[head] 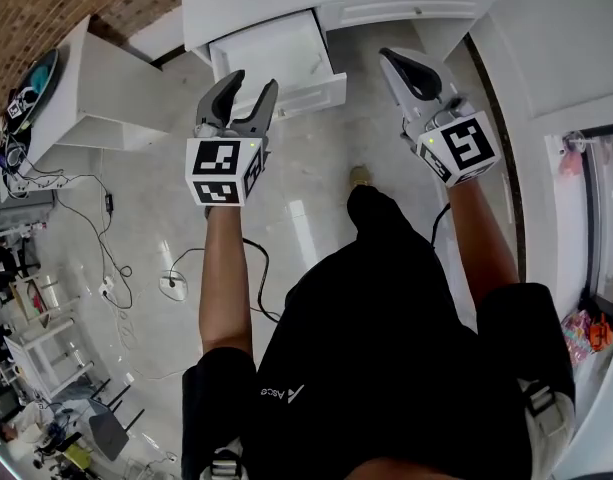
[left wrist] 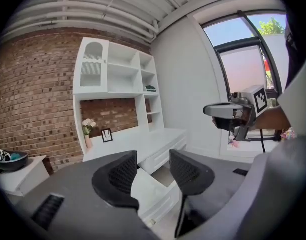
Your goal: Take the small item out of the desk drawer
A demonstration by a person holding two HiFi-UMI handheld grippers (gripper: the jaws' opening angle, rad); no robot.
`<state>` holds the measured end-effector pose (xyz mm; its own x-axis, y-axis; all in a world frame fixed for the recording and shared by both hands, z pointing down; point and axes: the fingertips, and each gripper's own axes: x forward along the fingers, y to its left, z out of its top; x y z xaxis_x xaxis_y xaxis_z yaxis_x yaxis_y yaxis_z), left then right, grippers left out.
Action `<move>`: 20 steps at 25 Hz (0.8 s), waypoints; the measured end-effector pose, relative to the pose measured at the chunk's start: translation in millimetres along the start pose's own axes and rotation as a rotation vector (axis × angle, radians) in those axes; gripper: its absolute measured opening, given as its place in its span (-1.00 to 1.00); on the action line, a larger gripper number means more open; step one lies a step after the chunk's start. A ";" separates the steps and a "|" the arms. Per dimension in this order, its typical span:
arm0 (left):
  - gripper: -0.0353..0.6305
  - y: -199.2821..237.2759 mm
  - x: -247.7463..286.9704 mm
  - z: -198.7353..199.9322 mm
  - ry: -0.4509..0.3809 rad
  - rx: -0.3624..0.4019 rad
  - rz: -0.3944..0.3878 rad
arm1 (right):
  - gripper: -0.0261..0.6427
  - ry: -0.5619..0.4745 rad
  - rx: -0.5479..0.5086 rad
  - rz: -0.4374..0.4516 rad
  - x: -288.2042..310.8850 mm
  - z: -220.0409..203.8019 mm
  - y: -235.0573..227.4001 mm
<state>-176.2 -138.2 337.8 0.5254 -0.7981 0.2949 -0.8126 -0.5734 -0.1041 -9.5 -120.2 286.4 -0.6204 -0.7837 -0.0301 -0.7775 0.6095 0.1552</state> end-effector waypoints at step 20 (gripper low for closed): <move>-0.30 60.3 288.1 -139.8 0.533 0.032 -0.184 | -0.92 0.143 0.060 0.040 148.3 -115.1 -185.8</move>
<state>-109.1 -376.9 549.3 0.4506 -0.4853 0.7492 -0.7075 -0.7060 -0.0317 54.8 -363.4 366.7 -0.6335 -0.7649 0.1167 -0.7597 0.6435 0.0941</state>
